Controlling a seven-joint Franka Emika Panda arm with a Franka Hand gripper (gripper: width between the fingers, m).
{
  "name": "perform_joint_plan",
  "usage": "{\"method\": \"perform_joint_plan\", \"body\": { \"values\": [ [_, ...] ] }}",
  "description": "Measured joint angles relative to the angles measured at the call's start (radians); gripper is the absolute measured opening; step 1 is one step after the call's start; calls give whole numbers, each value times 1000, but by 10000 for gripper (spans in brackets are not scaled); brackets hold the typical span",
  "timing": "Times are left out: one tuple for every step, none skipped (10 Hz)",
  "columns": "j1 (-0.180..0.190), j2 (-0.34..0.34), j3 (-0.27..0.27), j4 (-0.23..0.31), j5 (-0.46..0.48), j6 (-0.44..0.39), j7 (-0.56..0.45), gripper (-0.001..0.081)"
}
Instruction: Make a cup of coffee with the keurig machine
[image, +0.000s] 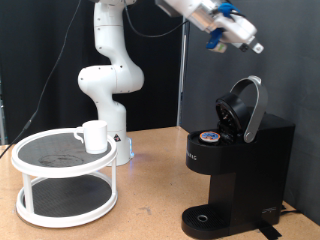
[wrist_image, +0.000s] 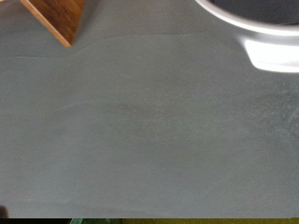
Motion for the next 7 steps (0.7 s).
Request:
{"method": "perform_joint_plan", "body": {
  "values": [
    [3,13,18,16,-10,1,5,734],
    [8,28,37,31,-22,1,13,734],
    [13,42,58,49,-41,0,28,734],
    [18,56,78,62,-63,0,38,734],
    [21,67,97,70,-80,5,43,734],
    [24,75,113,70,-95,17,46,734],
    [26,79,125,70,-115,23,55,734]
  ]
}}
